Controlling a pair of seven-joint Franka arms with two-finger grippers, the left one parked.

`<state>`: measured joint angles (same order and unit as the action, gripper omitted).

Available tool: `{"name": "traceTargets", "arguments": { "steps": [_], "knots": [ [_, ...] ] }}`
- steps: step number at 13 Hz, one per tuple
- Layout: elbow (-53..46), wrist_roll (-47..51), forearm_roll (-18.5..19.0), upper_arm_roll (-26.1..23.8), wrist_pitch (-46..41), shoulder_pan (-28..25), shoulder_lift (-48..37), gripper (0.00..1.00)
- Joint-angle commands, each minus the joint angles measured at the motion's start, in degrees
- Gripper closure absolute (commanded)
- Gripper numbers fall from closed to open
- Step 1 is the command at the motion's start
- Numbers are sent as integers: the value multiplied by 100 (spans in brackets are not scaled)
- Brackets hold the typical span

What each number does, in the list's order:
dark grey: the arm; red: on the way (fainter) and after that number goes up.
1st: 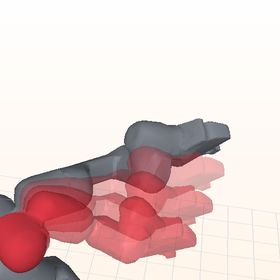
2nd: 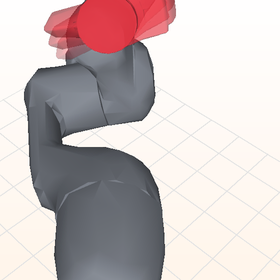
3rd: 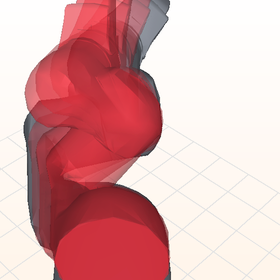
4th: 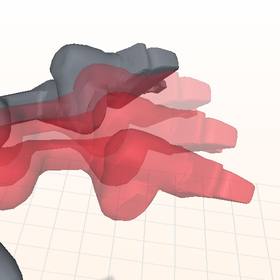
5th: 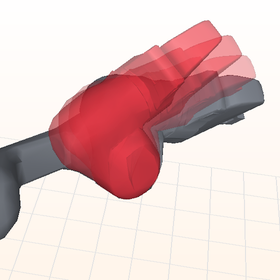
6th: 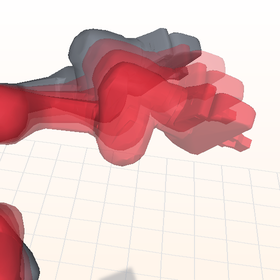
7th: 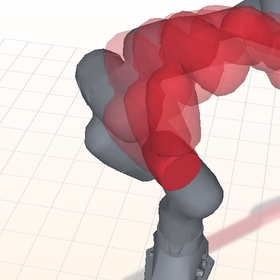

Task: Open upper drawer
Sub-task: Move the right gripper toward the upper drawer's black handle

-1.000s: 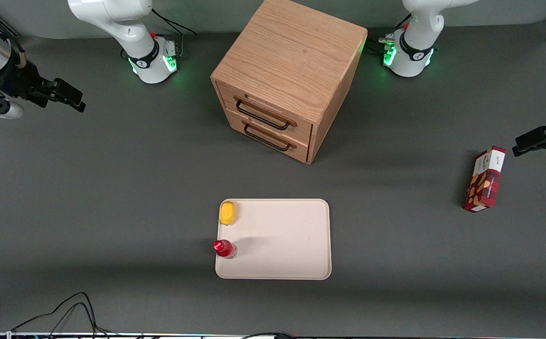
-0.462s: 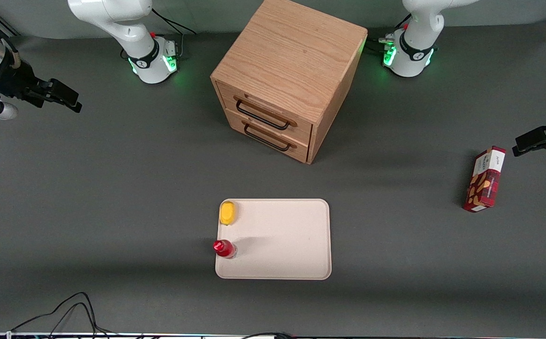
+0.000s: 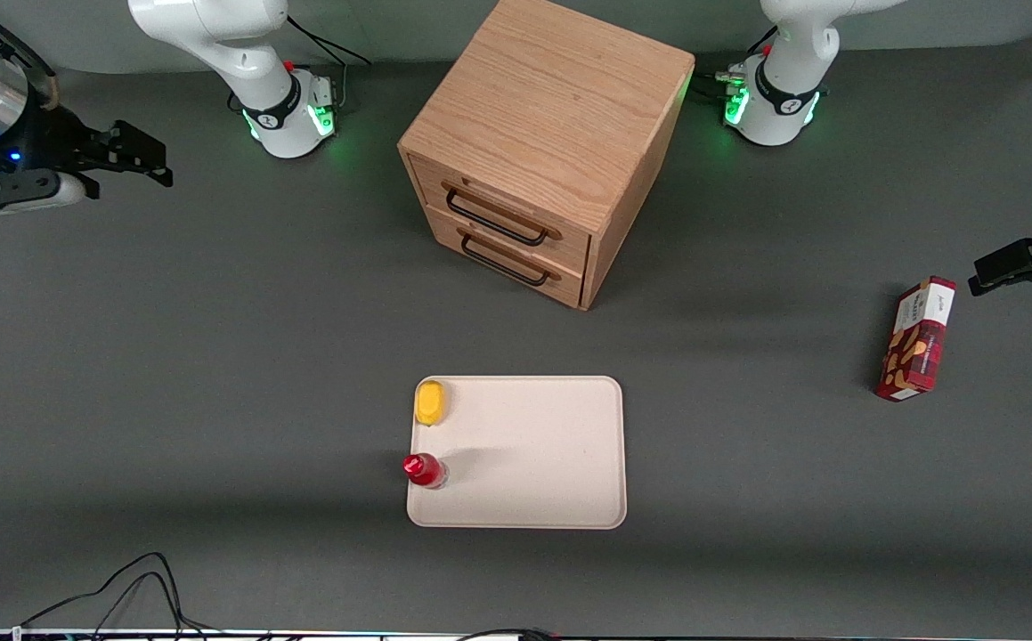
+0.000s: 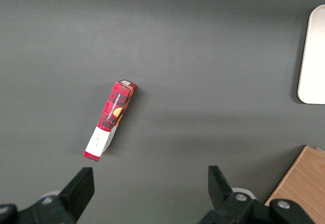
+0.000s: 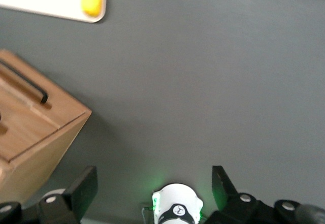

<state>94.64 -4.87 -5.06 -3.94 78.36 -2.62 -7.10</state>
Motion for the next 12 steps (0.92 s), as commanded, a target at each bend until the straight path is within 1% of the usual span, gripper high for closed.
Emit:
{"name": "traceTargets", "arguments": {
  "steps": [1, 2, 4, 5, 6, 8, 10, 12],
  "knots": [
    [-970, -1101, -258, -306, -389, -72, 786, 0],
    [-1191, -1365, -485, -570, -530, -55, 998, 0],
    [-1247, -1700, -1344, -782, -523, -72, 1253, 0],
    [-1299, -2015, -1531, -984, -480, -81, 1559, 0],
    [-1464, -2305, -1577, -1290, -444, -72, 1893, 0],
    [-1764, -2458, -1595, -1844, -269, -90, 2465, 0],
    [-1739, -2397, -1508, -2468, 414, -98, 2949, 0],
    [-1712, -2379, -1358, -2716, 934, -230, 3301, 0]
  ]
}}
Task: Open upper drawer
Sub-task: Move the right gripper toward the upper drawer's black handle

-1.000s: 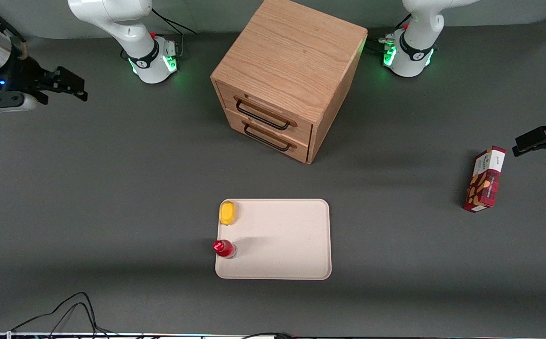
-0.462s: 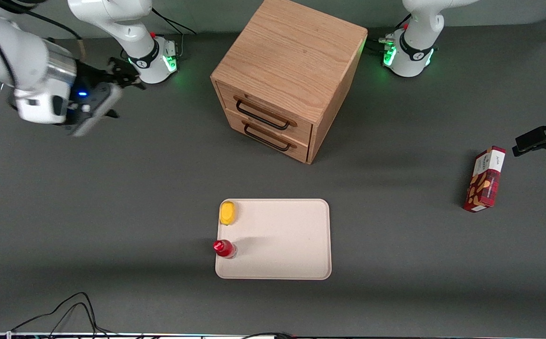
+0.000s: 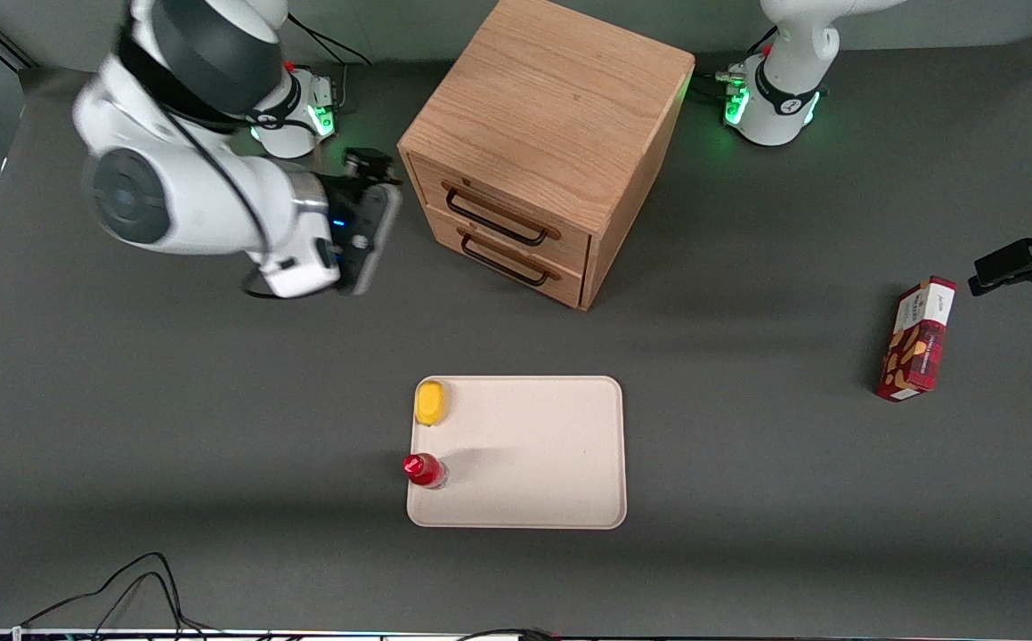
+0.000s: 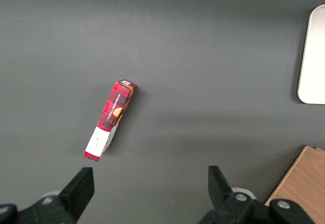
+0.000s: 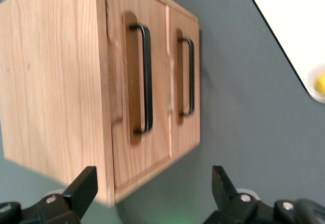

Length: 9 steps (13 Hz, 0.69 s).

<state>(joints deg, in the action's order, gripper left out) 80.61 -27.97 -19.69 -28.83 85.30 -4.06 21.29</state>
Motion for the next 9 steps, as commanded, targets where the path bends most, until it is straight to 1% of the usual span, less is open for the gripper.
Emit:
{"name": "traceTargets", "arguments": {
  "steps": [1, 3, 6, 9],
  "knots": [
    [-292, -51, 114, -307, 441, -104, 603, 0],
    [-3, 2, 289, -431, 863, -201, 674, 0],
    [516, 11, 307, -650, 1356, -209, 674, 0],
    [806, 11, 325, -686, 1612, -210, 666, 0]
  ]
}}
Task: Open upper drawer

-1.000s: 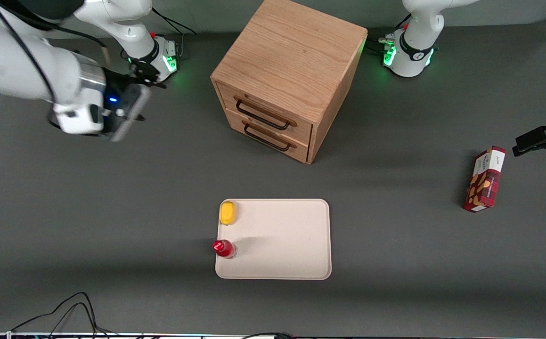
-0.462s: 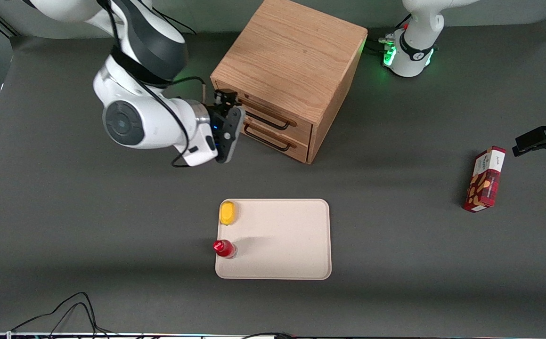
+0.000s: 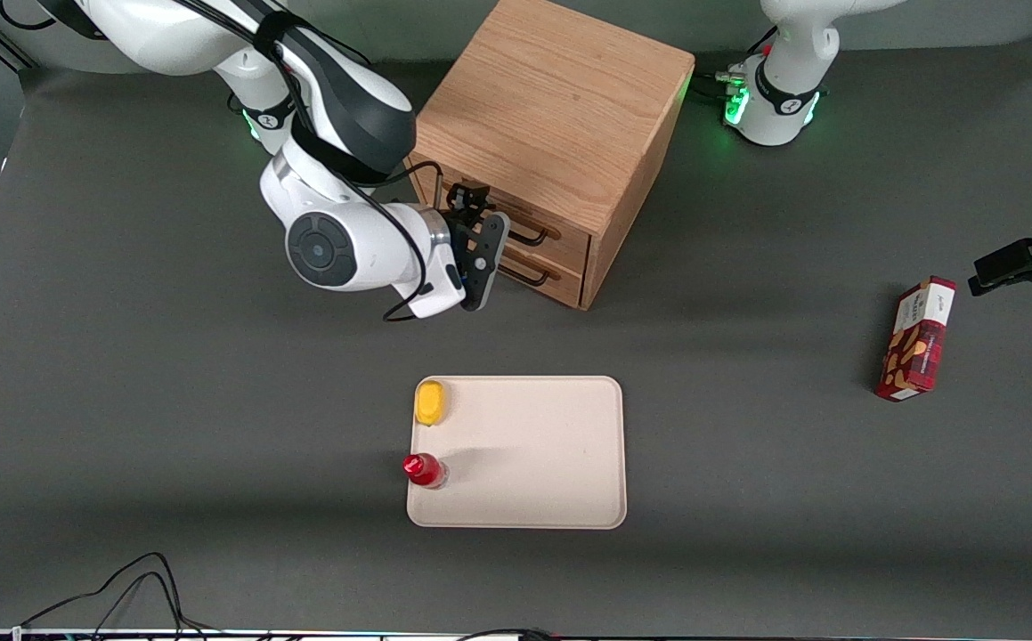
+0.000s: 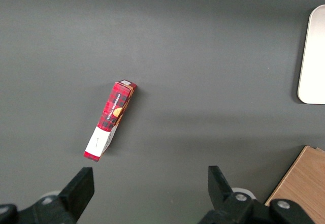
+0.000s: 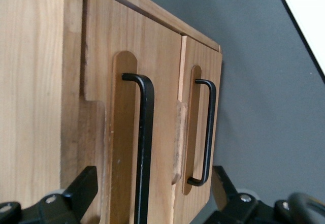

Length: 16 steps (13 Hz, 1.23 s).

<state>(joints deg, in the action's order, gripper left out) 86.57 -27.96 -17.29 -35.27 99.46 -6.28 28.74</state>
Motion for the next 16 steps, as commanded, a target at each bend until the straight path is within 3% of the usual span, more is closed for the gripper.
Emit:
{"name": "traceTargets", "arguments": {
  "steps": [1, 3, 6, 12, 16],
  "knots": [
    [316, 9, 129, -59, 275, 13, -79, 0],
    [466, 9, 401, -165, 451, 22, -62, 0],
    [475, 9, 420, -165, 557, 13, 53, 0],
    [239, 18, 876, -165, 768, 39, 482, 0],
    [-209, 27, 894, -77, 759, 48, 825, 0]
  ]
}}
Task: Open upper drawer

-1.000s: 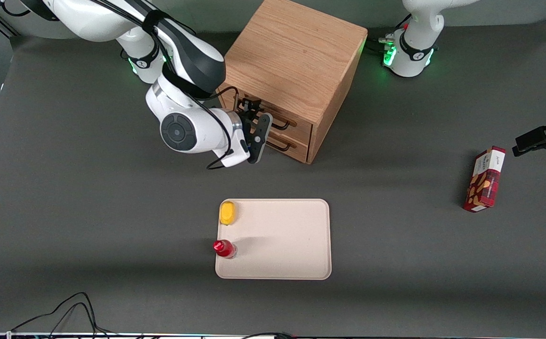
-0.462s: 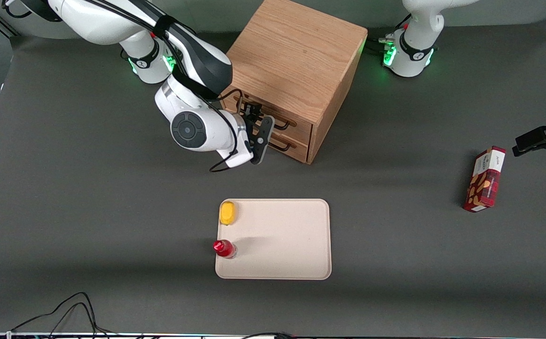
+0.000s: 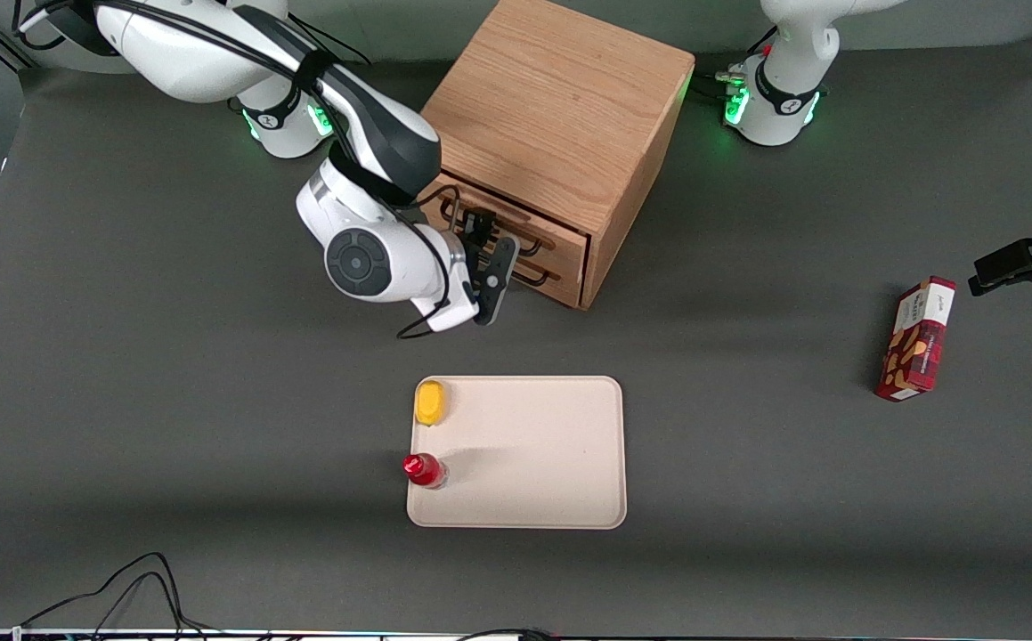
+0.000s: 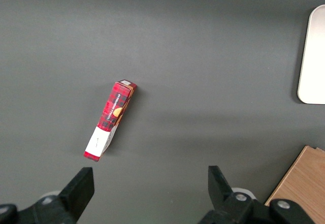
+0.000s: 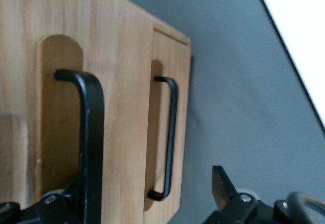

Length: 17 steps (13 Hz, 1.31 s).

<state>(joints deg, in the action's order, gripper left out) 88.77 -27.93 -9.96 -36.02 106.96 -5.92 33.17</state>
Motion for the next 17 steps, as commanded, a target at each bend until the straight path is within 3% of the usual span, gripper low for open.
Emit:
{"name": "traceTargets", "arguments": {
  "steps": [1, 8, 17],
  "knots": [
    [-596, 24, 169, 7, -43, 46, 471, 0],
    [-1545, -29, 275, 209, -737, 108, 963, 0],
    [-2232, -81, 424, 544, -896, 90, 1262, 0]
  ]
}}
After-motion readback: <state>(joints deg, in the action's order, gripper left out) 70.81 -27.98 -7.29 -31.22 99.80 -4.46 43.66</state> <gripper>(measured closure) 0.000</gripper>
